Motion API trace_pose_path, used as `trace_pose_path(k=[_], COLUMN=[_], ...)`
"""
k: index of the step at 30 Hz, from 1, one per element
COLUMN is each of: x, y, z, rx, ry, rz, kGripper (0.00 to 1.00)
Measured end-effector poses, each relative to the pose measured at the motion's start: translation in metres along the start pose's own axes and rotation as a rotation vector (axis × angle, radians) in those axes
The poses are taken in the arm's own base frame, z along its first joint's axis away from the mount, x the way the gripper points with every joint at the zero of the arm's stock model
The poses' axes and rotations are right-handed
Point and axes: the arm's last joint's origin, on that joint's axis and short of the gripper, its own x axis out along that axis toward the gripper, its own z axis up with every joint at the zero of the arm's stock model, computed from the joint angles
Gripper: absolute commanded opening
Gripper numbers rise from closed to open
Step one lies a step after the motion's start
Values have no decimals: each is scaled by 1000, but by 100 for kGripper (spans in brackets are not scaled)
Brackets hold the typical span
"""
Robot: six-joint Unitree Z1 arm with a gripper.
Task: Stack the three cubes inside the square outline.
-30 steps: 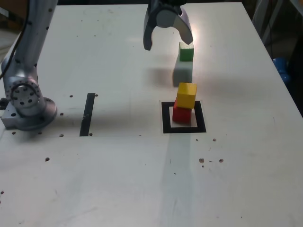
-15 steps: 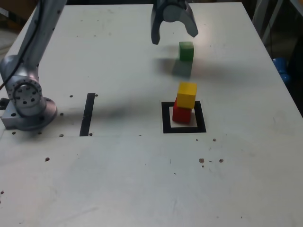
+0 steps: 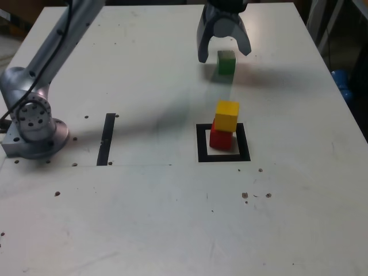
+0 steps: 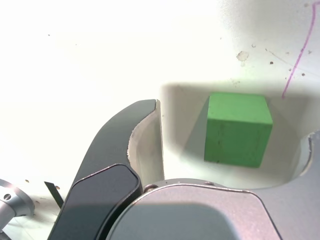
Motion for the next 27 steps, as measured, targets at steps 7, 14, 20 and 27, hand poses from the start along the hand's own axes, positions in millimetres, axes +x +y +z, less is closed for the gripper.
trace_pose_path(k=[7,14,20,27], x=[11,9,11,12], y=[2,-1,-7,-8], z=[9,12,17,18], rx=[3,6,24,27], ry=[13,11,15,23], rz=[-13,3,9,6], kGripper=[75,34,29,29])
